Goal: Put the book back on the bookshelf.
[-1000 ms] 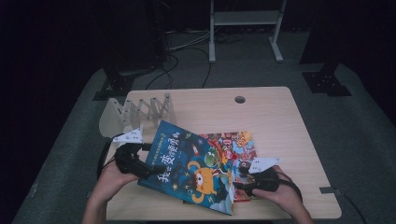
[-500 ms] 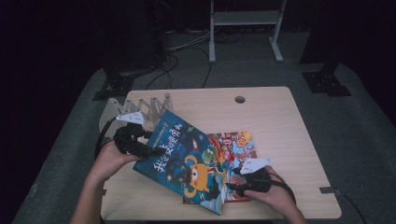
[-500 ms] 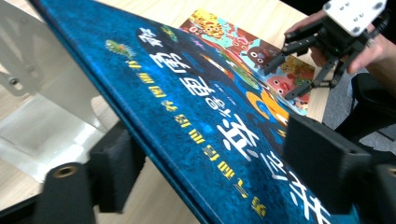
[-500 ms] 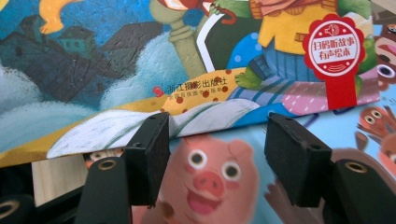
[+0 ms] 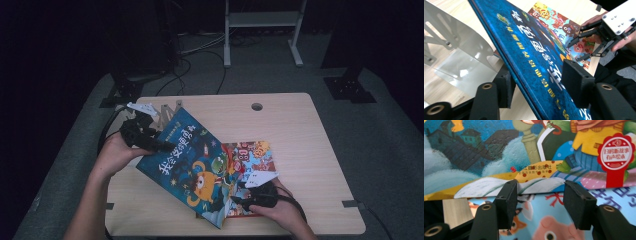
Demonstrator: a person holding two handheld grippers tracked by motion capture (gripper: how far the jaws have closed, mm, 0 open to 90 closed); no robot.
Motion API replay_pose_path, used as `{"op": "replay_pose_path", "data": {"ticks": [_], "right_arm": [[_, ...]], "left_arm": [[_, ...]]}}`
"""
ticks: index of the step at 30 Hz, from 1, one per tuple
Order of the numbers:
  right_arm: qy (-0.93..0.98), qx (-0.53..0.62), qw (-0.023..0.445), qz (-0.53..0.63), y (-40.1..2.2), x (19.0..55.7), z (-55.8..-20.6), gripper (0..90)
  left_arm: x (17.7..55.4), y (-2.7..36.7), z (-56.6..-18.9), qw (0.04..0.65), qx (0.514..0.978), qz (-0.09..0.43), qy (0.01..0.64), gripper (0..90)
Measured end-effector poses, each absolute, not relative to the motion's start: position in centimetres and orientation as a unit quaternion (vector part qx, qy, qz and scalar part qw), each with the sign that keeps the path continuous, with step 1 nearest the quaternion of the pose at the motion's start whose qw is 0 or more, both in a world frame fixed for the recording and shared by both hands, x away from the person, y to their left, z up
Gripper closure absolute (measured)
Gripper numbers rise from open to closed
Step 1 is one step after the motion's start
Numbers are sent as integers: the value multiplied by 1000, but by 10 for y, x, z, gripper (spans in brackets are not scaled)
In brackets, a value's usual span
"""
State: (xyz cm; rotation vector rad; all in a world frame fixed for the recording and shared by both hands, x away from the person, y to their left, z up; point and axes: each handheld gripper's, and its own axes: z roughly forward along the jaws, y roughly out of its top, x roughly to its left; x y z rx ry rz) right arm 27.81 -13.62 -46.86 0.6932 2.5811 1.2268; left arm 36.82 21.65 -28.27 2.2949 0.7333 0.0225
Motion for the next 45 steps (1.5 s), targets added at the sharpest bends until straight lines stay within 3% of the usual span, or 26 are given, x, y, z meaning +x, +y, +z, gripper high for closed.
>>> {"op": "replay_pose_path", "data": {"ticks": [7,21,27,38,45], "right_arm": [[873,233,98,418,-129,277,-469,440],[870,234,103,421,-127,283,-468,419],[848,275,133,433,-159,295,-461,403],[769,423,228,422,-253,324,-466,354],[757,465,247,387,-279,333,-480,338]], "left_arm": [[371,209,-276,352,892,1,284,491],[395,197,-252,338,898,-39,279,644],[401,191,-237,337,902,-39,267,692],[403,178,-214,322,911,-36,256,750],[401,171,-207,311,915,-35,253,765]]}}
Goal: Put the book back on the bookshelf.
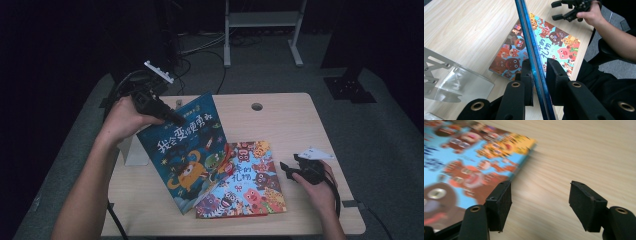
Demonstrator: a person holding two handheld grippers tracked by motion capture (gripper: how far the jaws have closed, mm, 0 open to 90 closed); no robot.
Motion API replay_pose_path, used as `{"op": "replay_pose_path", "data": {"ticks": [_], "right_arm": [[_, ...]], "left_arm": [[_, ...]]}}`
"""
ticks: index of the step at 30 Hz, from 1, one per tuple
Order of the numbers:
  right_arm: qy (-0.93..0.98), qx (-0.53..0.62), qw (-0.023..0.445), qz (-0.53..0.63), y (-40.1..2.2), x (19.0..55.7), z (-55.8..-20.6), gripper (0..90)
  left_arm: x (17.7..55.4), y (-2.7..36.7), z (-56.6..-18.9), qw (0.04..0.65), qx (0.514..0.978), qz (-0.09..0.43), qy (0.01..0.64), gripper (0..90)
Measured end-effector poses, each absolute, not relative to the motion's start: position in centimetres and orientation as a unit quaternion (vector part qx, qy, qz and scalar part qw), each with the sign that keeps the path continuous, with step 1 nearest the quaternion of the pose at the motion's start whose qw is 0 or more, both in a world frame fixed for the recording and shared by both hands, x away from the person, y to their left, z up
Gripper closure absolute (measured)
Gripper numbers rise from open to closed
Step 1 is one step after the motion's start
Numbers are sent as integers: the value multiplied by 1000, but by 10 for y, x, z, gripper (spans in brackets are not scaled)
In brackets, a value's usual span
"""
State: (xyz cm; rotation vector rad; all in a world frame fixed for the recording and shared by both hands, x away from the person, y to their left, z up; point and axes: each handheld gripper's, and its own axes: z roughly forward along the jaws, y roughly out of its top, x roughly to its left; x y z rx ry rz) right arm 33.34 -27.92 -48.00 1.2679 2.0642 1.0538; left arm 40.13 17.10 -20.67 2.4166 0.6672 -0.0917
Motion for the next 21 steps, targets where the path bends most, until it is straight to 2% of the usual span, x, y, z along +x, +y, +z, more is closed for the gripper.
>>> {"op": "replay_pose_path", "data": {"ticks": [14,21], "right_arm": [[747,513,259,334,-293,347,-502,312],[741,525,257,329,-296,351,-502,262]], "left_arm": [[393,176,-191,312,918,-28,242,823],[389,184,-190,317,917,-17,242,824]]}}
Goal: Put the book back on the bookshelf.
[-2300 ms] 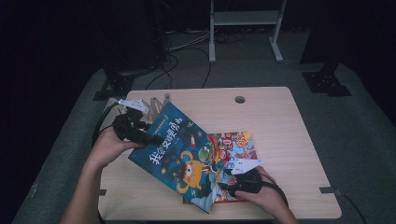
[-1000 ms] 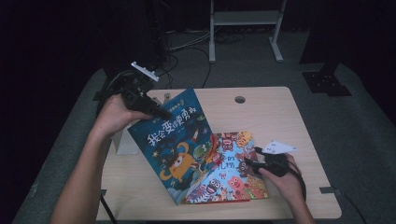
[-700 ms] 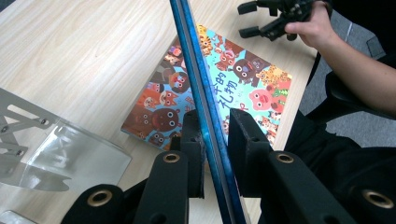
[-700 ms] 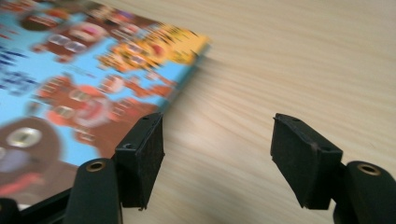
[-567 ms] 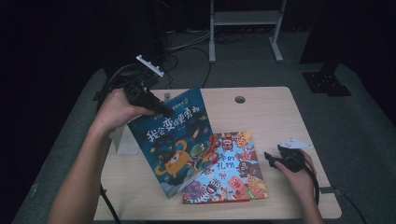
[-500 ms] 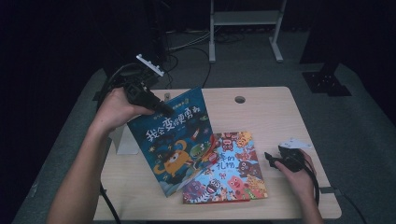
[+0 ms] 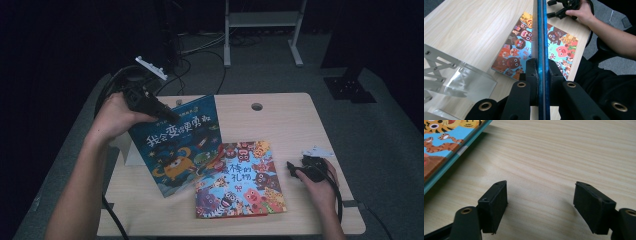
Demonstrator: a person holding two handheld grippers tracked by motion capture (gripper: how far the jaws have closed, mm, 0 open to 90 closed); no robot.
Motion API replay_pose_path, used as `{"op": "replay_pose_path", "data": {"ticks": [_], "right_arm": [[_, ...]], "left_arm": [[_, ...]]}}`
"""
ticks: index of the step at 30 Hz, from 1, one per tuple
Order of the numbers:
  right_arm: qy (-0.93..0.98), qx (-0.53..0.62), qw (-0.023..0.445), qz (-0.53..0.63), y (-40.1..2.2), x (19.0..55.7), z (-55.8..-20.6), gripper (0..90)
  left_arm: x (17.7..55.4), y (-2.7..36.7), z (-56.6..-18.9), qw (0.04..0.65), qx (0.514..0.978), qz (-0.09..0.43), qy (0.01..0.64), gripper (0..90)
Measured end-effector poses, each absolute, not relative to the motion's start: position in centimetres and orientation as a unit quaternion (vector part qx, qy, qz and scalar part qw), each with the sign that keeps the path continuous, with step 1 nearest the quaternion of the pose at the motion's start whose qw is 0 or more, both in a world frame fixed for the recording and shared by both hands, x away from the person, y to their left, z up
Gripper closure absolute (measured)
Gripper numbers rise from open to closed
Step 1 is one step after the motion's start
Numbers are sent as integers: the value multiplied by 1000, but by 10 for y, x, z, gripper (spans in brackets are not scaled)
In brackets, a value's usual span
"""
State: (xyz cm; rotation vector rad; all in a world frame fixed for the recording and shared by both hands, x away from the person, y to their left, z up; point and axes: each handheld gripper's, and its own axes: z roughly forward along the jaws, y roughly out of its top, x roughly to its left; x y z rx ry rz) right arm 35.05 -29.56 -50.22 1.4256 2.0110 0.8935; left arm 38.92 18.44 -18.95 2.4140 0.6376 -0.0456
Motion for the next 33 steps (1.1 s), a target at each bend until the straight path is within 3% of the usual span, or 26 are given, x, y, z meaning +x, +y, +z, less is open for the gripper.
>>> {"op": "replay_pose_path", "data": {"ticks": [3,6,33], "right_arm": [[739,529,256,328,-296,351,-502,240],[736,544,233,329,-301,355,-503,142],[735,547,232,328,-301,355,-503,141]], "left_arm": [[388,190,-189,314,916,-13,248,824],[386,197,-188,311,915,-8,255,824],[356,314,-174,314,874,43,367,824]]}}
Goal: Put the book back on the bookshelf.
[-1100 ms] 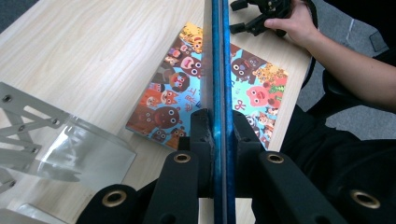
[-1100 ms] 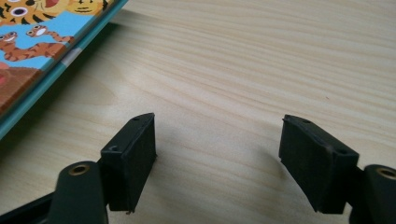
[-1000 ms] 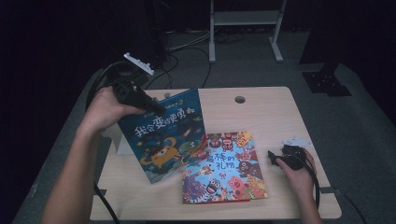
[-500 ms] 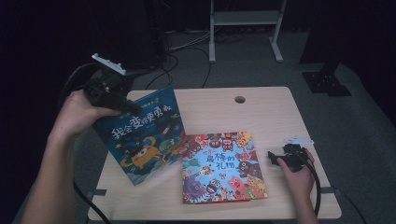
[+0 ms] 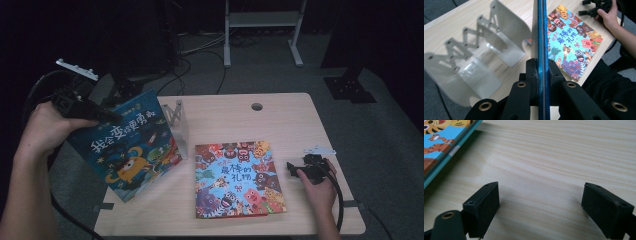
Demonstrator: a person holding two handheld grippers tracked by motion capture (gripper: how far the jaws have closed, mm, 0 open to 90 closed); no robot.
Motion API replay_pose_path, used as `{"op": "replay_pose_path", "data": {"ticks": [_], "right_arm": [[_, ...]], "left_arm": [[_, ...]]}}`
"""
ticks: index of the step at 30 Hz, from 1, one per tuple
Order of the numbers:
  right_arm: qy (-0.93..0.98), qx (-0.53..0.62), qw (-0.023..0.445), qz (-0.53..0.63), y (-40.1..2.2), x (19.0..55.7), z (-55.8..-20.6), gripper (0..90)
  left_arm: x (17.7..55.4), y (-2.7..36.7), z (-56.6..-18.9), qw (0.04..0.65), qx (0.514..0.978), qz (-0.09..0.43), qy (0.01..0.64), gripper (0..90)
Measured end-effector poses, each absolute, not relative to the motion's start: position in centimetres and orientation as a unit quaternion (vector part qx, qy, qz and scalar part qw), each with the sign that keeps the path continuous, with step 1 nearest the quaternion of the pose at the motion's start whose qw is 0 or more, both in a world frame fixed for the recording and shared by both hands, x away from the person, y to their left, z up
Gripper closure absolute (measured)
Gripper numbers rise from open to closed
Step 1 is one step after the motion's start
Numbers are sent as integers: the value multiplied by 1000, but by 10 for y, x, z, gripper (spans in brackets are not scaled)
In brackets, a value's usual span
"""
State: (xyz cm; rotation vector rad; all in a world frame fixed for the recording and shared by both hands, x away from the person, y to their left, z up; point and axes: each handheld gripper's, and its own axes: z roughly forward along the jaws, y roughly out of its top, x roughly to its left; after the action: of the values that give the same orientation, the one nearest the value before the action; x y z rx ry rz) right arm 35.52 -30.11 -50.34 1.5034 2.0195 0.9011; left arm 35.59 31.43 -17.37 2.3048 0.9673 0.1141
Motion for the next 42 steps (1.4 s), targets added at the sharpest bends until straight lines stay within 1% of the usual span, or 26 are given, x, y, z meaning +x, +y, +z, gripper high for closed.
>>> {"op": "replay_pose_path", "data": {"ticks": [7,15,19,24,33,42], "right_arm": [[735,547,232,328,-301,355,-503,141],[735,547,232,328,-301,355,-503,140],[735,547,232,328,-301,355,-503,141],[735,547,232,328,-301,355,-503,141],[735,546,232,328,-301,355,-503,140],[735,547,232,328,-301,355,-503,140]], "left_arm": [[349,349,-177,305,857,60,412,824],[352,378,-183,295,835,74,458,824],[356,385,-188,283,826,82,480,824],[362,388,-193,273,819,88,497,824],[385,386,-198,278,785,128,539,824],[406,377,-207,261,779,144,552,824]]}}
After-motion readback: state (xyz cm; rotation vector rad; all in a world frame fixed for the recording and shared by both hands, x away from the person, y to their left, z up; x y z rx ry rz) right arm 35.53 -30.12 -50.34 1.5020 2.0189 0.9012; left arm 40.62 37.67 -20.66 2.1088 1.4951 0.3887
